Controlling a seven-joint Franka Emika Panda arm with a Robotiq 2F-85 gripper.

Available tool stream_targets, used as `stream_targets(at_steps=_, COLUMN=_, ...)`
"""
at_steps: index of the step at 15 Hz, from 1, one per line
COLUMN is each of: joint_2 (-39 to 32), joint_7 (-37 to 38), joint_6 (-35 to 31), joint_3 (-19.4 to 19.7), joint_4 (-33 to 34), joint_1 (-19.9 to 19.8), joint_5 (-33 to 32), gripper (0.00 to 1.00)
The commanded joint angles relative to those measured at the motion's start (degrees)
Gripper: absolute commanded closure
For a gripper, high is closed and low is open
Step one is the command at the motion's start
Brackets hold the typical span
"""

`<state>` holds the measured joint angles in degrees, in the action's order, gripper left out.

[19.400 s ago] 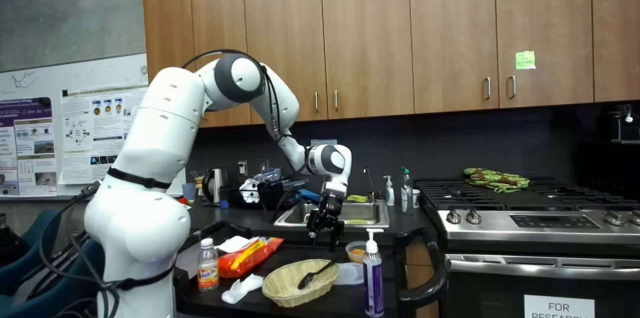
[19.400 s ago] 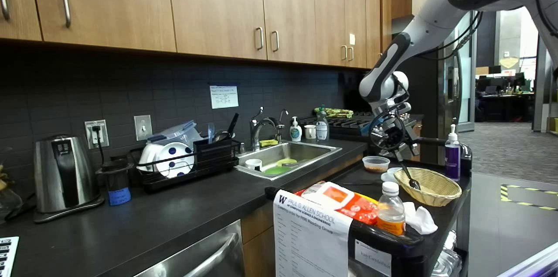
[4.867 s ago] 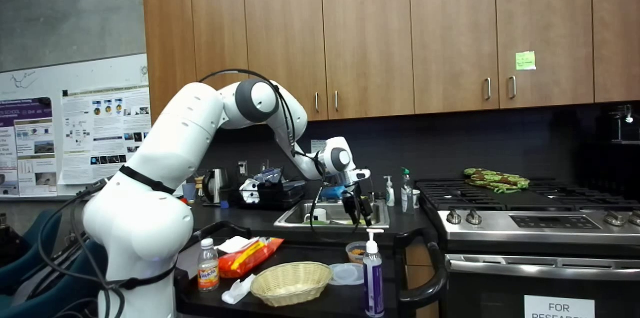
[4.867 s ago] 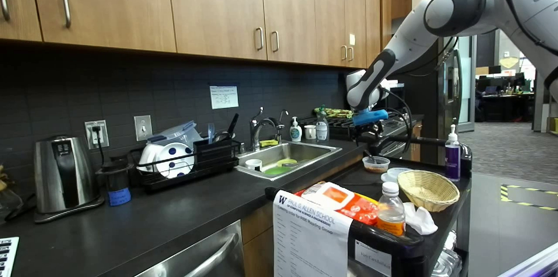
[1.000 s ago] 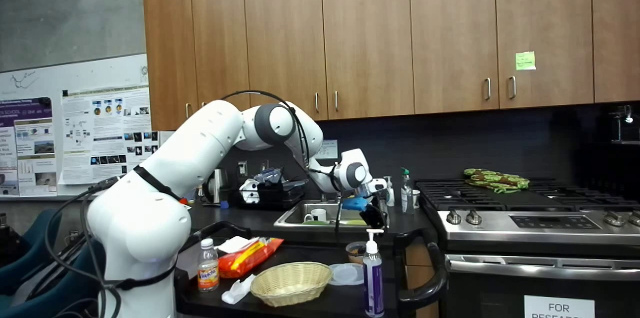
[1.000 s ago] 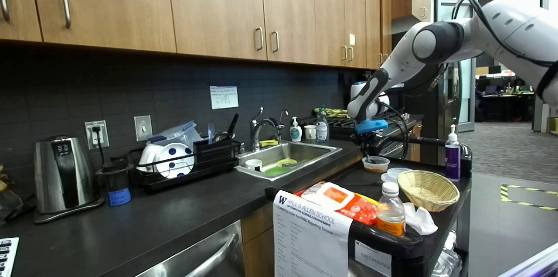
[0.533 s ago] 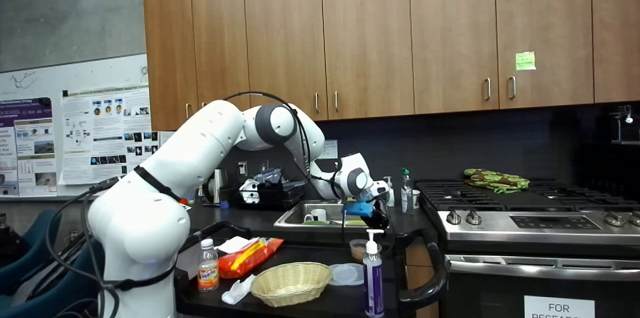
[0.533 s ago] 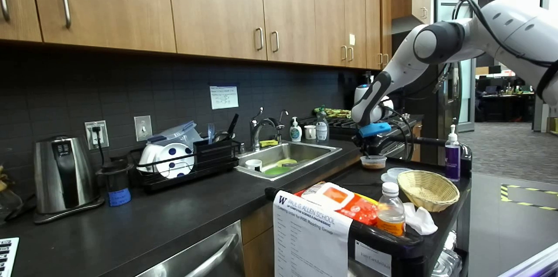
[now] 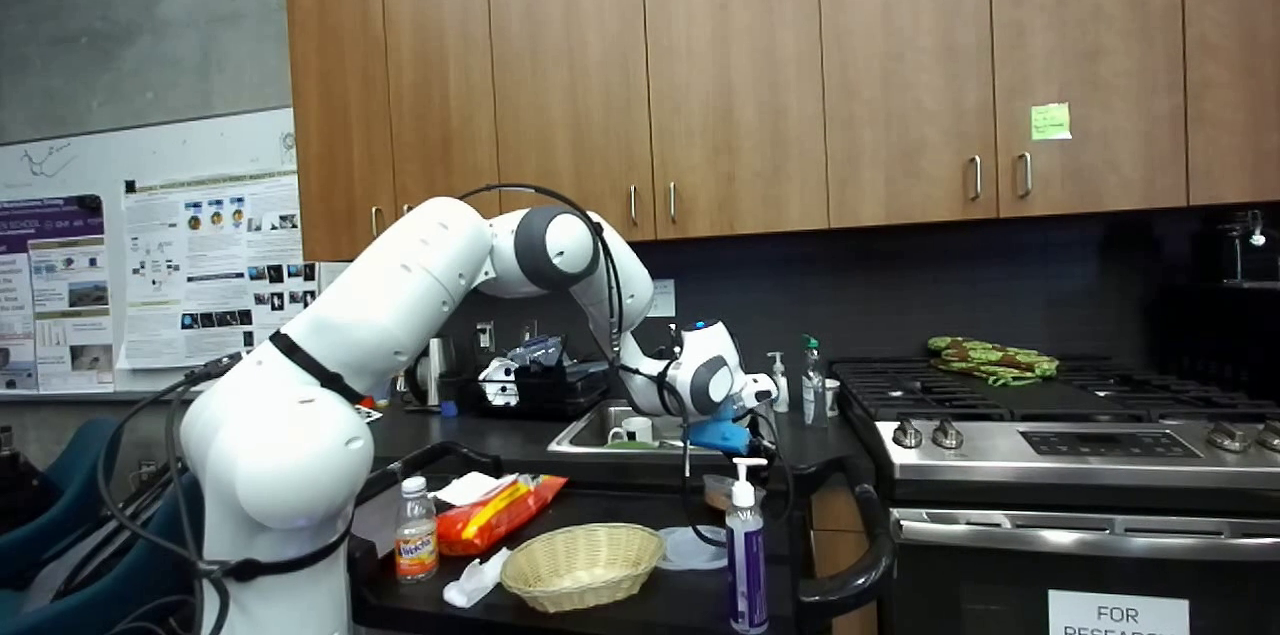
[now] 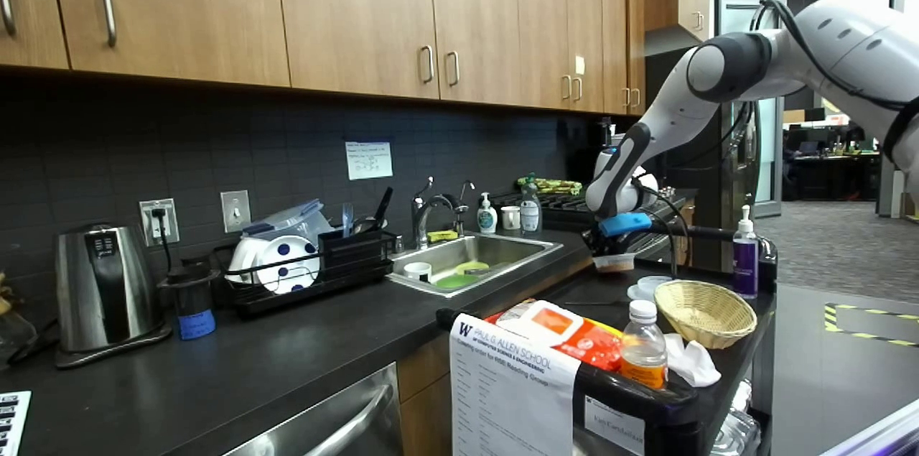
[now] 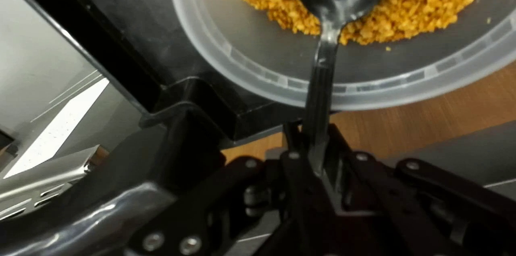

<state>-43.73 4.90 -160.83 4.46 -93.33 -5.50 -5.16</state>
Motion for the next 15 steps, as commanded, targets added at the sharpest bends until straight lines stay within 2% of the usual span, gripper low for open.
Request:
stream_targets(at_steps=1, joint_2=3.82, joint_7=-3.72, joint_6=-1.33, joint_3=-1.87, joint_4=-6.09, joint_1=-1.37, joint_5=2.17, gripper=0.96)
stream_targets(at_steps=10, joint_2=8.19, joint_7=-5.01, joint_6=-1.22, joint_3=-1.51, joint_4=-10.45, joint_1=-0.76, joint_5=1.94, gripper=0.96)
stream_targets(at_steps=15, joint_2=8.39, joint_7=-3.91, joint_6=-0.46, joint_3=-0.35, joint_4=-9.94, joint_1=0.55, joint_5=1.29, gripper=0.96)
